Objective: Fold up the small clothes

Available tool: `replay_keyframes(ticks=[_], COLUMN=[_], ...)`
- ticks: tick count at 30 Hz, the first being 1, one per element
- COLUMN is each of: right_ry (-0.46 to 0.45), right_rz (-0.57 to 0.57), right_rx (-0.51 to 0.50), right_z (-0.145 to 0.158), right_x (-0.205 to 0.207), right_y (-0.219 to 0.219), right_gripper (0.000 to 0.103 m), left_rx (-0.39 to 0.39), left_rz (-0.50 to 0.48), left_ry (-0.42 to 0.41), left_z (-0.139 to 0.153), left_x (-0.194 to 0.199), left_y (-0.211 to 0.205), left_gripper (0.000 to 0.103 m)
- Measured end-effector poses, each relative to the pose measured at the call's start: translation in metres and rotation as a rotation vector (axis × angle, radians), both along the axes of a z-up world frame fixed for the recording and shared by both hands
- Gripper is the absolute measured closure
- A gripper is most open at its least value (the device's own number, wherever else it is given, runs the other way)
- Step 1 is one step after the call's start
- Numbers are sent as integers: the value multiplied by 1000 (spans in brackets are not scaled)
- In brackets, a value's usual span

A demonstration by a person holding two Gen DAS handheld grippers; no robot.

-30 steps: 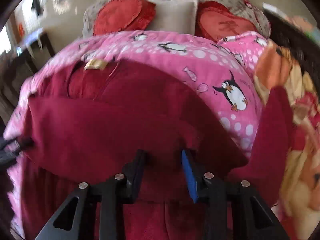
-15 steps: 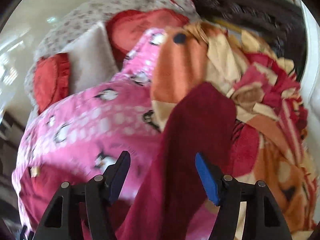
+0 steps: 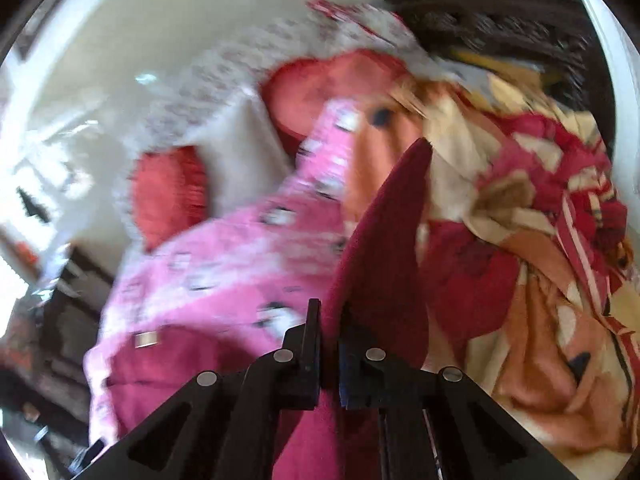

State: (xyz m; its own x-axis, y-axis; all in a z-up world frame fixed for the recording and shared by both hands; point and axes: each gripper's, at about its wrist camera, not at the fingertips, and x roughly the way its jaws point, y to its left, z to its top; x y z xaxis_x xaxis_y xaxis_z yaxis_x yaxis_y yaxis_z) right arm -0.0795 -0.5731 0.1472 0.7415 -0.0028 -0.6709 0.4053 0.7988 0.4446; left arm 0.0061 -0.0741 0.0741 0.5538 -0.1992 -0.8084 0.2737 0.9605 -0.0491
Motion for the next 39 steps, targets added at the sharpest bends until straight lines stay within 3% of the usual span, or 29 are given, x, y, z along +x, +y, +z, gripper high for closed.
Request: replay_keyframes(ticks=[4, 8, 12, 15, 18, 22, 25, 29, 33, 39], right_ry=[-106, -158, -136, 59, 110, 65, 61, 174, 213, 227], right_rz=[202, 444, 656, 743, 700, 613, 522, 383, 345, 290], right_rx=[12, 11, 122, 178, 119, 113, 52, -112, -34, 66], right_z=[45, 64, 31, -25, -42, -25, -11, -14, -34, -72], right_x=[1, 20, 55, 81, 73, 48, 18, -6, -12, 8], right_y=[61, 151, 234, 273, 269, 219, 184, 143, 122, 110], right_gripper=[97, 97, 96, 89, 81, 54, 53, 53, 53, 53], left_rx=[-29, -48, -69, -61, -65, -85, -81, -10, 17, -25], left_rz=[29, 68, 96, 93, 82, 74, 64, 78, 106, 131], left_ry=[-10, -33, -23, -21, -25, -15, -8, -16, -32, 6], left_z=[10, 21, 22, 20, 18, 11, 6, -4, -9, -16], left_x=[-1, 1, 4, 5, 5, 10, 12, 18, 21, 28], left_y=[16, 30, 40, 42, 42, 38, 31, 24, 31, 42], left_gripper=[21, 21, 21, 21, 21, 21, 21, 21, 21, 21])
